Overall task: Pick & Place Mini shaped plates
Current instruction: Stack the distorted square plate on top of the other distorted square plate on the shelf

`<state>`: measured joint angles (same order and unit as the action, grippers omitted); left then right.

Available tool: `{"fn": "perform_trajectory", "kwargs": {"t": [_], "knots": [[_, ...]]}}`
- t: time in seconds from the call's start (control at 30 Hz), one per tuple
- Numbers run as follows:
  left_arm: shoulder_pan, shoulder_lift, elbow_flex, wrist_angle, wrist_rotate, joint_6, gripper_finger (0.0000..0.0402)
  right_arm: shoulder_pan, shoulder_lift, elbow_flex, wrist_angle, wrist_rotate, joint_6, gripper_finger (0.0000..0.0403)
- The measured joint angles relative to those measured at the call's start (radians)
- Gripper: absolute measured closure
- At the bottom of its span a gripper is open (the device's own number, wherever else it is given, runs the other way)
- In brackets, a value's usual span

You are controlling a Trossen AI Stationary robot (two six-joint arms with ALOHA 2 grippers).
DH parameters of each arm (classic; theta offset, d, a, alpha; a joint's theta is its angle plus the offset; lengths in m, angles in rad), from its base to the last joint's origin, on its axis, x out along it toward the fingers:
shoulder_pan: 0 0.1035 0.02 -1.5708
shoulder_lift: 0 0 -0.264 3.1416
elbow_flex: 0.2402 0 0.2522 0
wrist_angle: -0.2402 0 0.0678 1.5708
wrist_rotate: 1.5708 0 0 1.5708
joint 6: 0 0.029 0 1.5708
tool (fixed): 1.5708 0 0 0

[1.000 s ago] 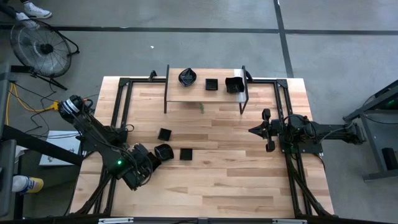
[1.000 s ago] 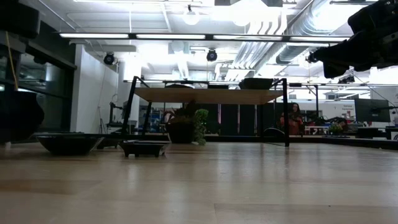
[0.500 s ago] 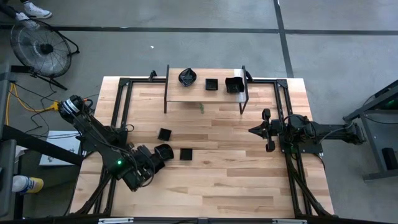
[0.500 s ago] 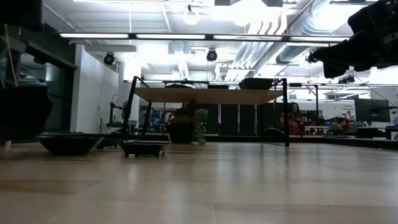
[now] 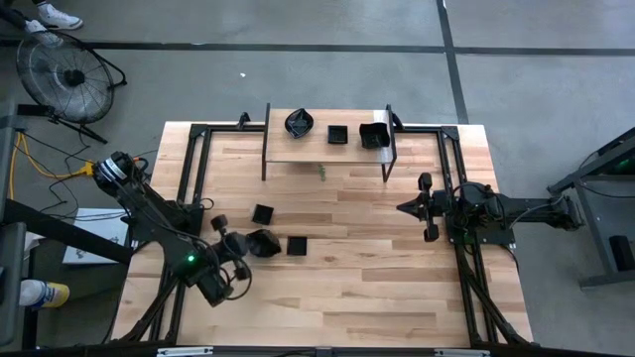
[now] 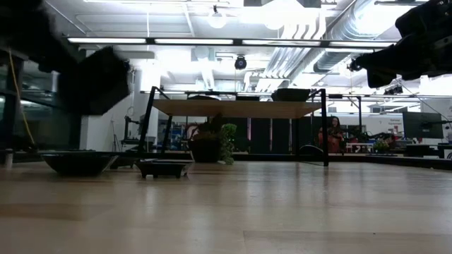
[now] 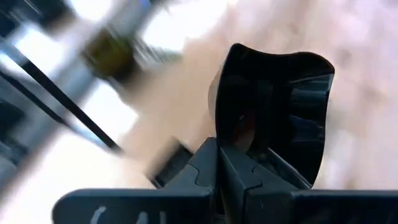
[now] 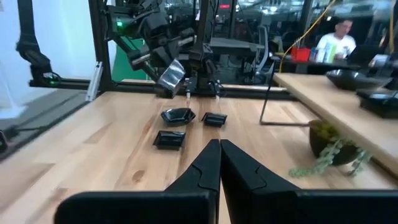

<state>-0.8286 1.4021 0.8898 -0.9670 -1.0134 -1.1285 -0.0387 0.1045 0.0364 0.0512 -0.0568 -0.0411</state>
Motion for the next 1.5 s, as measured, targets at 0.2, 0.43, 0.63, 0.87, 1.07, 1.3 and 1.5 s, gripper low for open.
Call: {"fn": "perform_trajectory", "kwargs": {"t": [0.2, 0.43, 0.63, 0.87, 1.07, 1.3, 1.5], "knots": [[0.142, -0.035, 0.0, 0.017, -0.229, 0.211, 0.0401, 0.0, 0.002, 0.0, 0.093, 0.022, -0.106, 0.0394], [0.305, -0.09, 0.0, 0.182, -0.323, 0.585, 0.0401, 0.0, 0.023, -0.026, 0.299, 0.167, -0.113, 0.0399], [0.433, -0.106, 0.0, 0.496, -0.299, 1.026, 0.0401, 0.0, 0.063, -0.026, 0.336, 0.357, -0.119, 0.04], [0.612, -0.102, 0.0, 1.013, 0.077, 1.579, 0.0401, 0.0, 0.137, -0.026, 0.422, 0.331, -0.195, 0.0397], [0.752, -0.096, 0.0, 1.225, 0.325, 1.76, 0.0401, 0.0, 0.235, -0.026, 0.526, 0.35, -0.196, 0.0397], [0.868, -0.069, 0.0, 1.422, 0.559, 1.916, 0.0401, 0.0, 0.416, 0.041, 0.595, 0.366, -0.257, 0.0392], [0.946, 0.01, -0.002, 1.7, 0.667, 2.059, 0.0401, 0.0, 0.616, 0.152, 0.678, 0.369, -0.305, 0.0376]]}}
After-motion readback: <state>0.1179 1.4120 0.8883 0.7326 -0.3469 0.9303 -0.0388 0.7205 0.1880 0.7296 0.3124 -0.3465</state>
